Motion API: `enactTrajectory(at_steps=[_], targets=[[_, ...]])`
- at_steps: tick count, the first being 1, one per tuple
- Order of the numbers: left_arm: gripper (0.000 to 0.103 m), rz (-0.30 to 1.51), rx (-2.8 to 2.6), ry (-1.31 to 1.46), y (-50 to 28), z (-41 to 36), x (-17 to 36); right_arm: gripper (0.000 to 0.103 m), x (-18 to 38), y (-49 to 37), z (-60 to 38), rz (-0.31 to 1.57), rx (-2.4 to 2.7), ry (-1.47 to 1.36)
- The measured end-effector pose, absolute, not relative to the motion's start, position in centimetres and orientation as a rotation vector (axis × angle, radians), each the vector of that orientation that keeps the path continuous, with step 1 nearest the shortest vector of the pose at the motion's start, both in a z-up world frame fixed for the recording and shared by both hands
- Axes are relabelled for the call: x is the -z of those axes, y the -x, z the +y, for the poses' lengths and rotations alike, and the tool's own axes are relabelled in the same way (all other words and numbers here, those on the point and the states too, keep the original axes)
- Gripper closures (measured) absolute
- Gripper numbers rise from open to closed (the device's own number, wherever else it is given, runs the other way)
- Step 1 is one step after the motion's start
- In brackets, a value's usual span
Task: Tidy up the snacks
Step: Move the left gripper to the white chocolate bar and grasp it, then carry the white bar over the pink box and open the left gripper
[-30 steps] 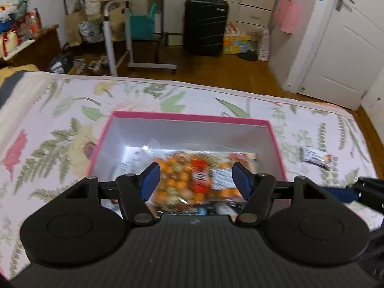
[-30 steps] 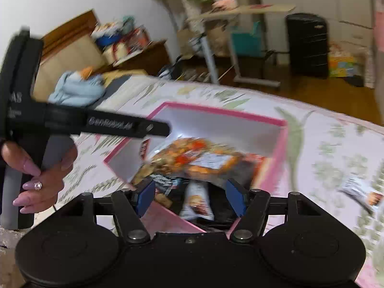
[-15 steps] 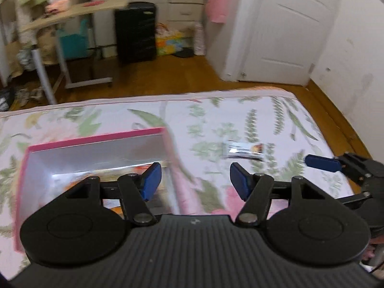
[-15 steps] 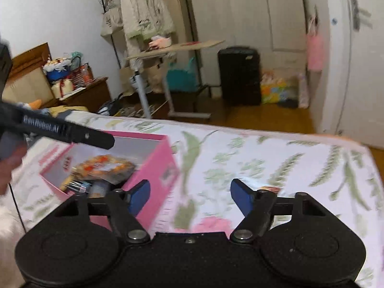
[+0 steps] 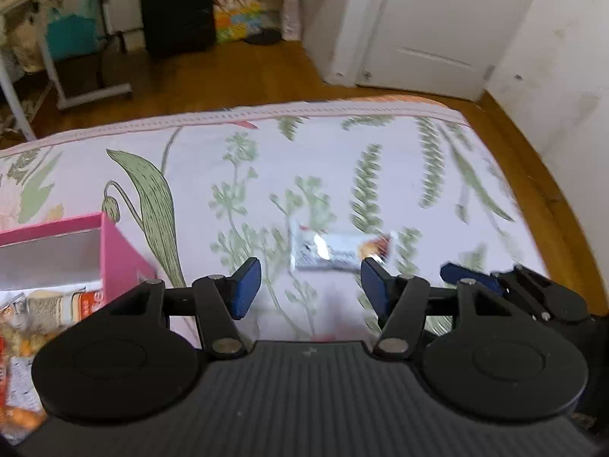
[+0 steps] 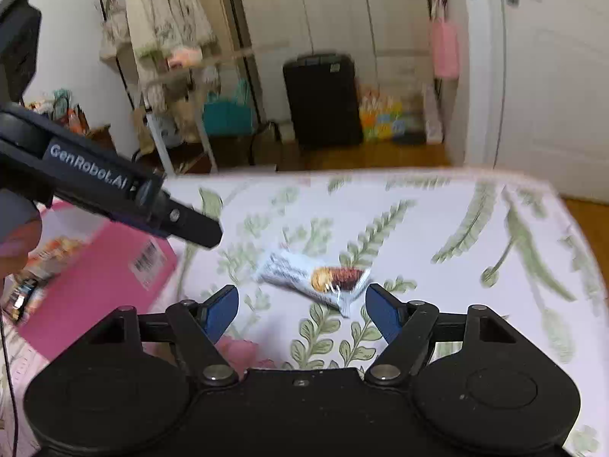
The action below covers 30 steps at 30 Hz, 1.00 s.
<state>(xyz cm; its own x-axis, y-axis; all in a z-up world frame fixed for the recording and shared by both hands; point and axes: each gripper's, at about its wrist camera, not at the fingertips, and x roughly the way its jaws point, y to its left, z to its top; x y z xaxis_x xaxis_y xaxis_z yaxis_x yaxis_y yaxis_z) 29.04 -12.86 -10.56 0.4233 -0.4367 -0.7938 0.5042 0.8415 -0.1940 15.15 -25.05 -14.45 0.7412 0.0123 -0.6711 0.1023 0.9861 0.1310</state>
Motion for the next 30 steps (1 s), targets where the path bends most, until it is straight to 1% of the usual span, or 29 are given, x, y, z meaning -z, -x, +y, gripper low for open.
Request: enactTrajectory(at_steps=[4, 8, 11, 14, 23, 27, 30], targets=[[0.046, 0.979, 0.543, 0.013, -30.4, -13.8, 13.4, 0.025, 16.7, -16.8, -25.4, 0.703, 0.061, -0.160], [0.045, 0.988, 0.530, 0.050, -32.0, -14.7, 15.4, 0.025, 18.2, -18.3, -25.8, 0.716, 0.068, -0.194], [0.045, 1.085, 0.593, 0.095, -33.4, -15.2, 17.2, 0.025, 19.1, -18.8, -26.0, 0.715, 0.063, -0.232], [0.046, 1.120, 0.614, 0.128, -33.7, -15.3, 18.2, 0.024, 19.7, -19.2, -25.7, 0.709, 0.054, -0.192], [0.047, 1.094, 0.675, 0.041, -30.4, -15.6, 17.1, 0.023, 19.0, -18.8, -24.8, 0.744, 0.068, -0.228], [0.047, 1.121, 0.707, 0.063, -29.3, -14.5, 16.1, 0.017, 18.1, -18.0, -24.0, 0.794, 0.086, -0.257], [0.047, 1.135, 0.719, 0.065, -28.4, -13.9, 15.3, 0.016, 17.0, -16.8, -23.1, 0.777, 0.092, -0.253]])
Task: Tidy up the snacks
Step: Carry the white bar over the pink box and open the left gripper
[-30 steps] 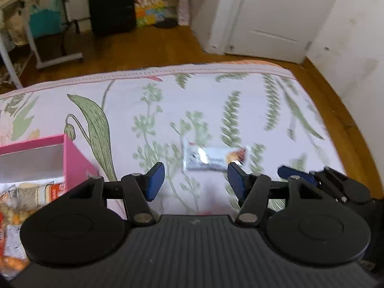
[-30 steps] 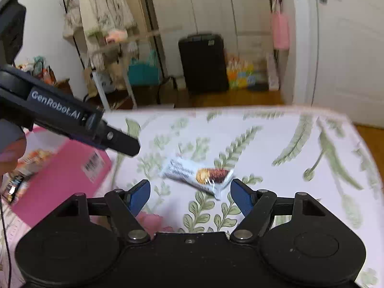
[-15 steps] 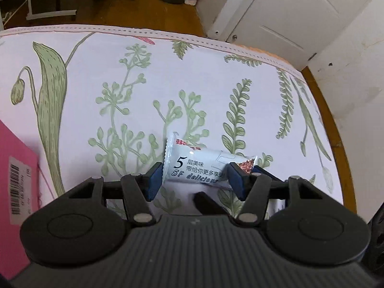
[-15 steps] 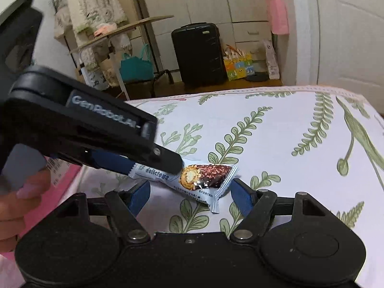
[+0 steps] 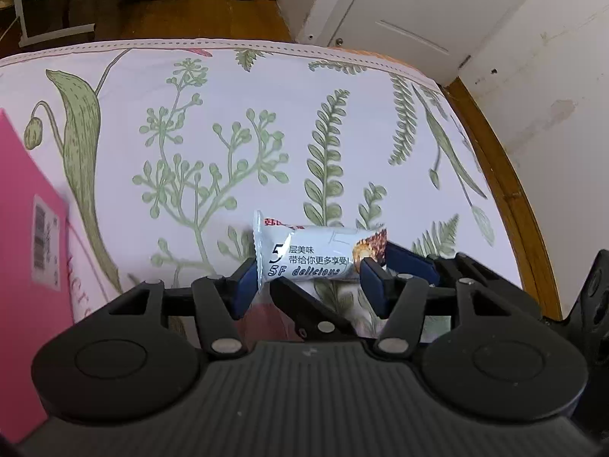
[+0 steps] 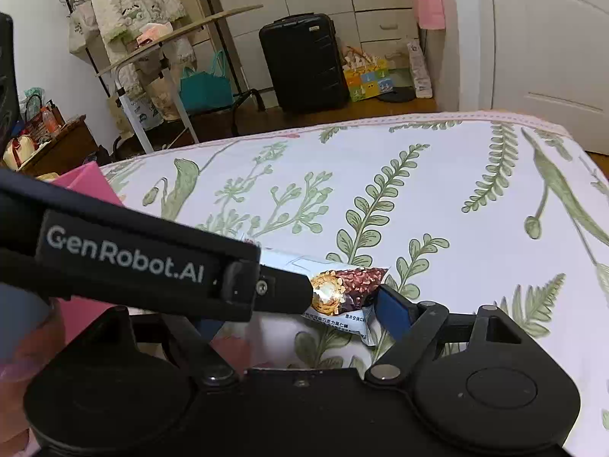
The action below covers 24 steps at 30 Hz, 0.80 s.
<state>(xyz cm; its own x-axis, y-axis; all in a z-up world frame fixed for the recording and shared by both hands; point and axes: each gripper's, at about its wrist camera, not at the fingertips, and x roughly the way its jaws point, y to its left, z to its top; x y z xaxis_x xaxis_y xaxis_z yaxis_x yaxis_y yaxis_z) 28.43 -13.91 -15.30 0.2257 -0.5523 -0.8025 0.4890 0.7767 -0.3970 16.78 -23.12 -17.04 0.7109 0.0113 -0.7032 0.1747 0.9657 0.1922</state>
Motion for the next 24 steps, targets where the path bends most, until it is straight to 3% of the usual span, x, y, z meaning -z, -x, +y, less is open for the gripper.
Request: enactTrajectory(at_steps=[24], targets=[[0.047, 1.167, 0.771, 0.094, -21.1, -6.8, 7.4, 0.014, 8.2, -8.9, -16.0, 0.749, 0.063, -0.146]])
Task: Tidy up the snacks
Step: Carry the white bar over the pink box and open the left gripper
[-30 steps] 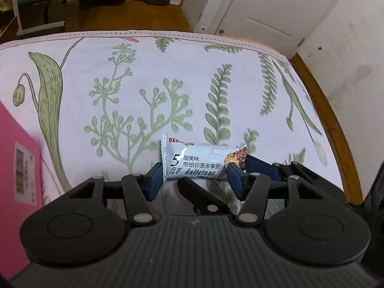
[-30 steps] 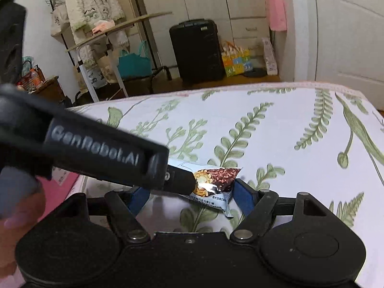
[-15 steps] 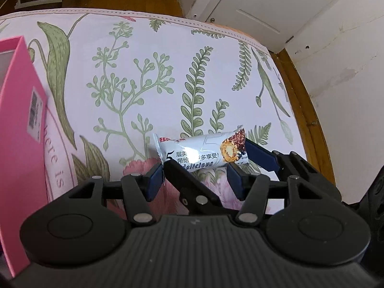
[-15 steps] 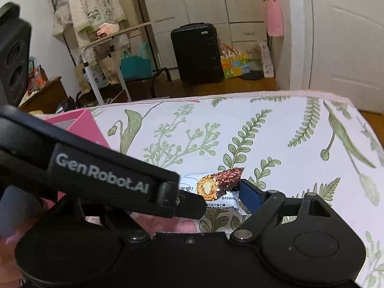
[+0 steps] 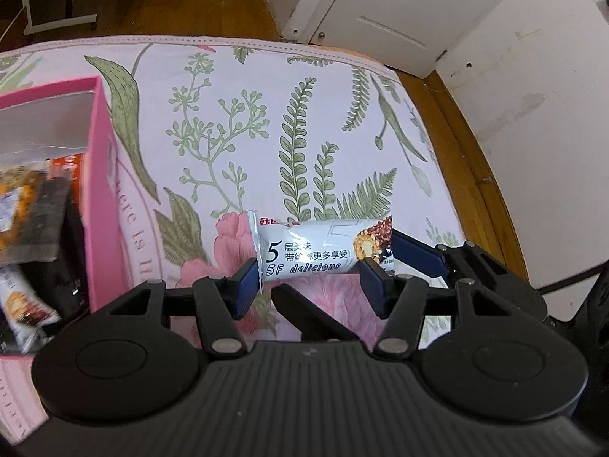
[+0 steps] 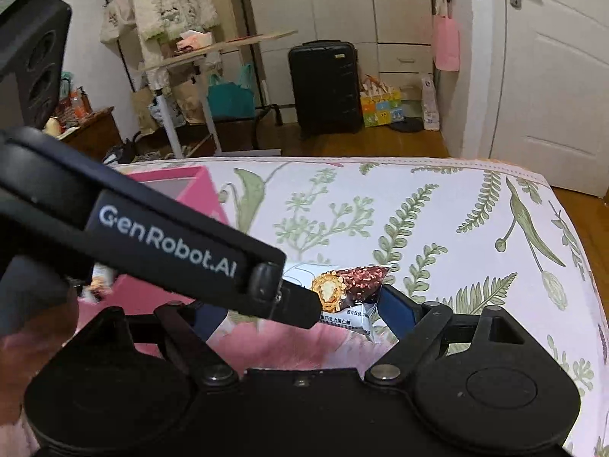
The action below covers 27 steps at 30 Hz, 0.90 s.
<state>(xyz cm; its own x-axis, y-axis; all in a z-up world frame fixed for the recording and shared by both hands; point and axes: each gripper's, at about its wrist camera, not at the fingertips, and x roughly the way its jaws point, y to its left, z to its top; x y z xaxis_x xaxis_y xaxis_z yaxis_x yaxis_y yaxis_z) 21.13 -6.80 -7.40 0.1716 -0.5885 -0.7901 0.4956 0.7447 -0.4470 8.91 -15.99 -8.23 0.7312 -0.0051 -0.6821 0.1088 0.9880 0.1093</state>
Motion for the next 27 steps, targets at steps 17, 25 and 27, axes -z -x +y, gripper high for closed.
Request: enactTrajectory(at_steps=[17, 25, 27], targets=[[0.047, 1.115, 0.688, 0.105, -20.4, 5.7, 1.3, 0.021, 2.9, -9.7, -8.6, 0.717, -0.253, -0.121], [0.046, 1.091, 0.545, 0.155, -21.2, 11.7, 2.1, 0.049, 4.2, -13.1, -6.0, 0.777, -0.354, -0.208], [0.046, 1.090, 0.531, 0.164, -21.6, 12.4, 2.6, 0.050, 4.8, -13.6, -5.2, 0.784, -0.355, -0.208]])
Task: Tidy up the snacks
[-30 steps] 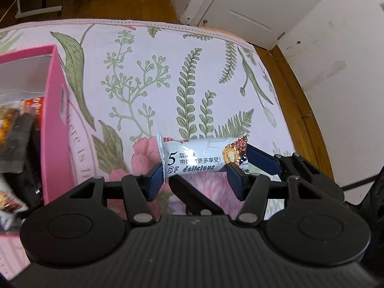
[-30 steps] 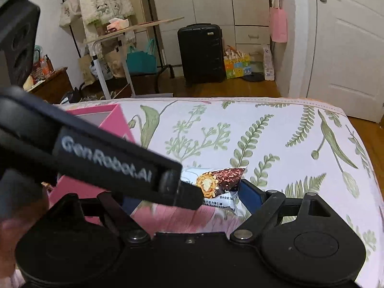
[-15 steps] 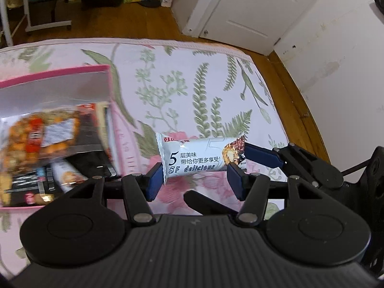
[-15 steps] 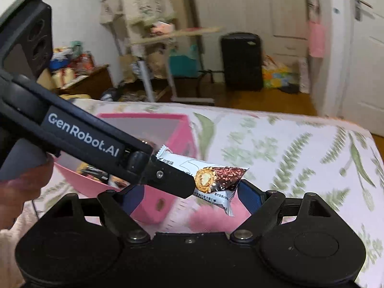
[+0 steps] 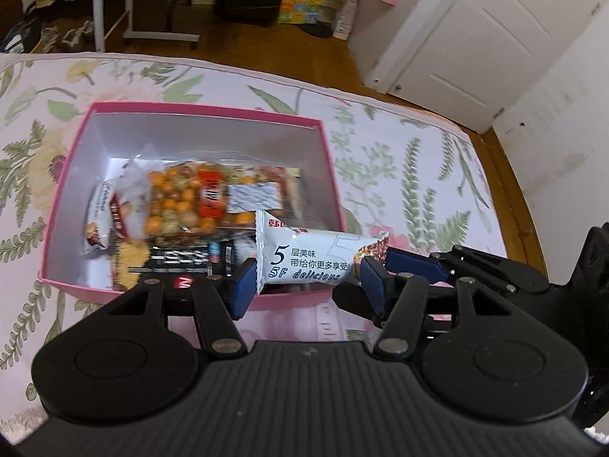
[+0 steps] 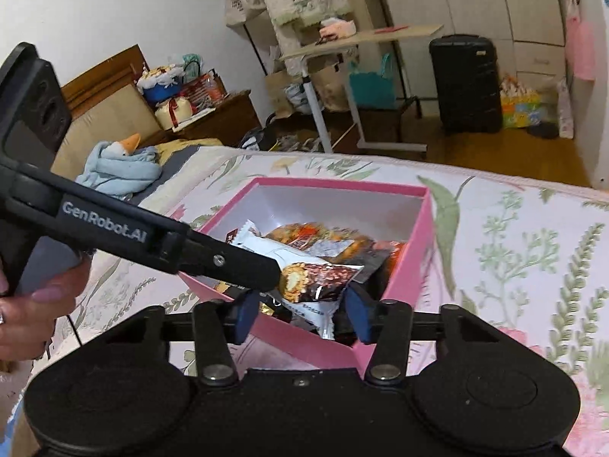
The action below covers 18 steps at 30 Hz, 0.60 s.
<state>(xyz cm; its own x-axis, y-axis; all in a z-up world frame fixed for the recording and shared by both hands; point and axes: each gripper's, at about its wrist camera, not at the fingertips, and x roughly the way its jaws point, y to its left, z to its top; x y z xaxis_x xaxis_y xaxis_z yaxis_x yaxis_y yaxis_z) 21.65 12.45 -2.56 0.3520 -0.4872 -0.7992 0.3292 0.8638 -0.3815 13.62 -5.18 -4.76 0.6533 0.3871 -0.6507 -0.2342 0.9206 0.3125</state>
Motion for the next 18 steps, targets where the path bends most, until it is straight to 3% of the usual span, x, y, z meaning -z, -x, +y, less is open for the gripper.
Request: enactTrajectory(at_steps=[7, 10, 18], targets=[[0.042, 1.102, 0.487, 0.173, -23.5, 13.1, 5.2, 0.046, 6.7, -15.7, -3.6, 0.800, -0.346, -0.154], [0.036, 1.097, 0.434, 0.145, -24.1, 12.8, 6.4, 0.033, 7.7, -16.5, -2.8, 0.795, -0.293, -0.063], [0.036, 1.077, 0.419, 0.159, -23.1, 13.8, 7.3, 0.033, 8.0, -14.5, -4.0, 0.792, -0.255, -0.094]])
